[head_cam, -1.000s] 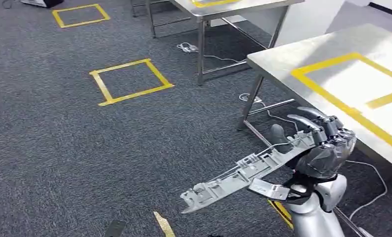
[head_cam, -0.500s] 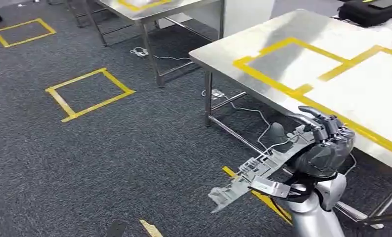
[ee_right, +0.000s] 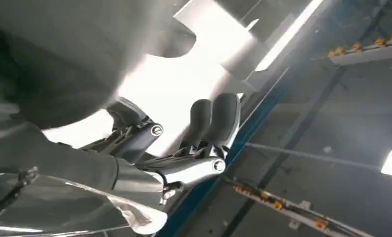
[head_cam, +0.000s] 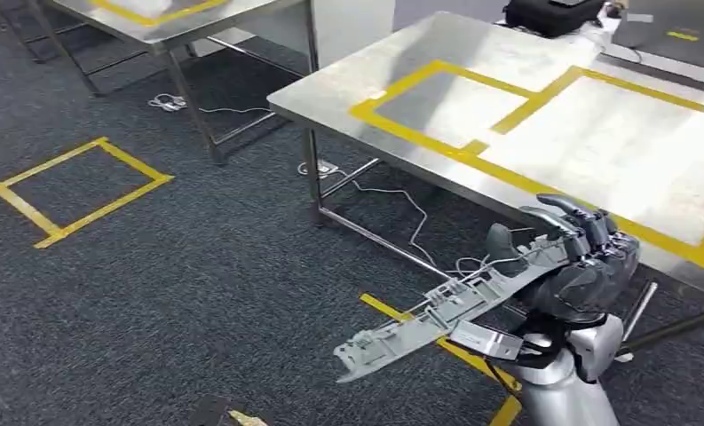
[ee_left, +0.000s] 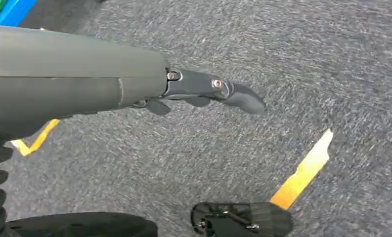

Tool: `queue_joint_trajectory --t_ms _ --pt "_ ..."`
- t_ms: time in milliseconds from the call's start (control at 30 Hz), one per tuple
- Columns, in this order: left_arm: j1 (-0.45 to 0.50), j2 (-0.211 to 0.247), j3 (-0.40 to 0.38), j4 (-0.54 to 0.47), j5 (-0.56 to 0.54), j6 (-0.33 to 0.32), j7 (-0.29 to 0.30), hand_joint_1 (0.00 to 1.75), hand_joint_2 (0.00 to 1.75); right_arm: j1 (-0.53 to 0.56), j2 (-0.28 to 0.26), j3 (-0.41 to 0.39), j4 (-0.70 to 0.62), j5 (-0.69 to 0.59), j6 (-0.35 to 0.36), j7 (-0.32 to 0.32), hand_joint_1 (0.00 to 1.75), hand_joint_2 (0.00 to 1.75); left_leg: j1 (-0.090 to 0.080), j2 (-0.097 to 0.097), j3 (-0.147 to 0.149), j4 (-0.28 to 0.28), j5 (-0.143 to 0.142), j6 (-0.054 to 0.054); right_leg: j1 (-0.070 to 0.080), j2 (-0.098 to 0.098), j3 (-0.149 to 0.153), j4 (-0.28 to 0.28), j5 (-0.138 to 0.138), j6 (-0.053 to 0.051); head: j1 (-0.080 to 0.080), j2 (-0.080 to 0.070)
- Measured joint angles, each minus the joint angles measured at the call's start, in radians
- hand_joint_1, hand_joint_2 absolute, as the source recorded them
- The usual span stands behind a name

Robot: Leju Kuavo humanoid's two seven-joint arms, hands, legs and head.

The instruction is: Take the parts from the cabinet and place them on the table.

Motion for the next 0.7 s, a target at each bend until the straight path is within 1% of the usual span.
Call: queue_joint_trajectory --t_ms 33,67,100,133,167,200,233,267,300,333,367,400,433,467,500,533,567,600,633,667,700 --pt "0.001 0.001 0.000 0.000 0.001 0.000 0.000 0.00 1.75 0.003 0.000 0.000 0.001 0.000 0.000 0.000 1.75 1.75 0.001 0.017 0.001 0.000 -0.001 -0.001 -0.004 -0.003 -0.011 0.023 0.005 0.006 0.000 0.000" --pt "0.000 0.000 0.000 0.000 0.001 0.000 0.000 0.00 1.75 0.006 0.000 0.000 0.001 0.000 0.000 0.000 1.75 1.75 0.001 0.028 0.002 0.000 -0.003 -0.003 -0.008 -0.007 0.005 -0.004 0.030 0.010 -0.001 0.000" --pt "-0.001 -0.001 0.000 0.000 0.001 -0.003 -0.001 0.00 1.75 0.007 0.000 0.000 0.001 0.000 0.000 0.000 1.75 1.75 0.002 0.041 0.005 0.002 -0.006 -0.007 -0.011 -0.017 0.046 -0.079 0.074 0.014 0.000 0.000" --pt "-0.002 -0.002 0.000 0.000 0.001 -0.005 -0.002 0.00 1.75 0.007 0.000 0.000 0.001 0.000 0.000 -0.001 1.75 1.75 0.004 0.052 0.009 0.003 -0.011 -0.012 -0.013 -0.036 0.101 -0.178 0.118 0.016 0.000 0.000" --pt "-0.002 -0.003 0.000 0.000 0.001 -0.006 -0.002 0.00 1.75 0.006 0.000 0.000 0.000 0.000 0.000 -0.001 1.75 1.75 0.000 0.061 0.014 0.008 -0.017 -0.020 -0.010 -0.085 0.144 -0.262 0.131 0.018 0.000 0.000" --pt "-0.002 -0.002 0.000 0.000 0.001 -0.006 -0.002 0.00 1.75 0.002 0.000 0.000 0.001 0.001 0.000 -0.002 1.75 1.75 -0.006 0.068 0.011 0.011 -0.022 -0.027 0.005 -0.096 0.162 -0.272 0.115 0.011 0.004 0.000" --pt "-0.002 0.000 0.000 0.000 0.002 -0.006 -0.003 0.00 1.75 0.003 0.001 0.000 0.000 0.000 0.000 -0.003 1.75 1.75 -0.008 0.073 0.013 0.013 -0.023 -0.031 0.000 -0.084 0.158 -0.272 0.118 -0.004 -0.002 0.000" --pt "-0.002 -0.001 0.000 0.000 0.003 -0.006 -0.003 0.00 1.75 0.005 0.001 0.000 0.000 0.000 0.000 -0.003 1.75 1.75 -0.009 0.086 0.017 0.013 -0.023 -0.032 0.001 -0.074 0.156 -0.271 0.118 -0.008 -0.001 0.000" --pt "-0.002 -0.001 0.000 0.000 0.003 -0.006 -0.003 0.00 1.75 0.009 0.001 -0.001 0.000 0.000 0.000 -0.002 1.75 1.75 -0.008 0.097 0.021 0.011 -0.025 -0.036 0.003 -0.061 0.154 -0.270 0.116 -0.015 0.000 0.000" --pt "-0.003 0.000 0.000 0.000 0.003 -0.006 -0.003 0.00 1.75 0.008 0.001 -0.002 0.000 0.000 0.000 -0.003 1.75 1.75 -0.005 0.109 0.026 0.011 -0.031 -0.042 0.001 -0.047 0.157 -0.273 0.118 -0.024 0.000 0.000" --pt "-0.005 -0.001 0.000 0.000 0.003 -0.006 -0.003 0.00 1.75 0.010 0.001 -0.002 -0.002 0.000 0.000 -0.005 1.75 1.75 0.000 0.080 0.026 0.022 -0.046 -0.050 -0.005 -0.038 0.160 -0.273 0.120 -0.031 -0.003 0.000" --pt "-0.007 -0.001 0.000 0.000 0.003 -0.006 -0.006 0.00 1.75 0.007 0.001 -0.003 -0.005 -0.001 0.000 -0.007 1.75 1.75 0.002 0.030 0.009 0.066 -0.077 -0.051 -0.005 -0.027 0.160 -0.273 0.119 -0.036 -0.006 0.000" --pt "-0.006 -0.001 0.000 0.000 0.003 -0.006 -0.006 0.00 1.75 0.005 0.002 -0.003 -0.005 -0.001 0.000 -0.010 1.75 1.75 0.003 0.004 -0.024 0.138 -0.117 -0.052 -0.005 -0.017 0.160 -0.273 0.120 -0.040 -0.008 0.000" --pt "-0.004 -0.001 0.000 0.000 0.003 -0.006 -0.006 0.00 1.75 0.006 0.002 -0.003 -0.005 0.000 0.000 -0.012 1.75 1.75 0.003 -0.010 -0.067 0.229 -0.157 -0.052 -0.004 -0.003 0.159 -0.273 0.119 -0.043 -0.010 0.000" --pt "-0.002 -0.001 0.000 0.000 0.003 -0.006 -0.006 0.00 1.75 0.009 0.002 -0.004 -0.005 0.000 0.000 -0.013 1.75 1.75 0.002 -0.014 -0.104 0.306 -0.182 -0.052 -0.003 0.012 0.159 -0.273 0.120 -0.043 -0.009 0.000" --pt "0.001 -0.001 0.000 0.000 0.003 -0.007 -0.006 0.00 1.75 0.010 0.002 -0.004 -0.005 0.000 0.000 -0.013 1.75 1.75 0.002 -0.015 -0.123 0.338 -0.181 -0.050 -0.002 0.028 0.160 -0.273 0.120 -0.044 -0.009 0.000" --pt "0.002 -0.001 0.000 0.000 0.003 -0.008 -0.006 0.00 1.75 0.010 0.002 -0.005 -0.005 0.000 0.000 -0.013 1.75 1.75 0.002 -0.016 -0.121 0.324 -0.156 -0.046 -0.002 0.044 0.161 -0.272 0.120 -0.044 -0.009 0.000" --pt "0.002 -0.001 0.000 0.000 0.003 -0.008 -0.006 0.00 1.75 0.009 0.002 -0.005 -0.005 -0.001 0.000 -0.013 1.75 1.75 0.002 -0.018 -0.102 0.272 -0.112 -0.042 -0.002 0.061 0.162 -0.272 0.120 -0.043 -0.010 0.000" --pt "0.000 -0.001 0.000 0.000 0.003 -0.009 -0.006 0.00 1.75 0.009 0.002 -0.005 -0.005 -0.001 0.000 -0.013 1.75 1.75 0.002 -0.028 -0.071 0.194 -0.060 -0.037 -0.002 0.076 0.164 -0.272 0.120 -0.043 -0.009 0.000" --pt "0.000 0.000 0.000 0.000 0.003 -0.009 -0.006 0.00 1.75 0.009 0.002 -0.005 -0.005 0.000 0.000 -0.012 1.75 1.75 0.002 -0.056 -0.035 0.103 -0.009 -0.031 -0.002 0.090 0.166 -0.272 0.120 -0.042 -0.009 0.000" --pt "0.000 0.003 0.000 0.000 0.003 -0.009 -0.006 0.00 1.75 0.008 0.002 -0.006 -0.005 0.000 0.000 -0.012 1.75 1.75 0.003 -0.105 -0.017 0.060 -0.006 -0.024 0.000 0.099 0.164 -0.270 0.120 -0.038 -0.009 0.000"
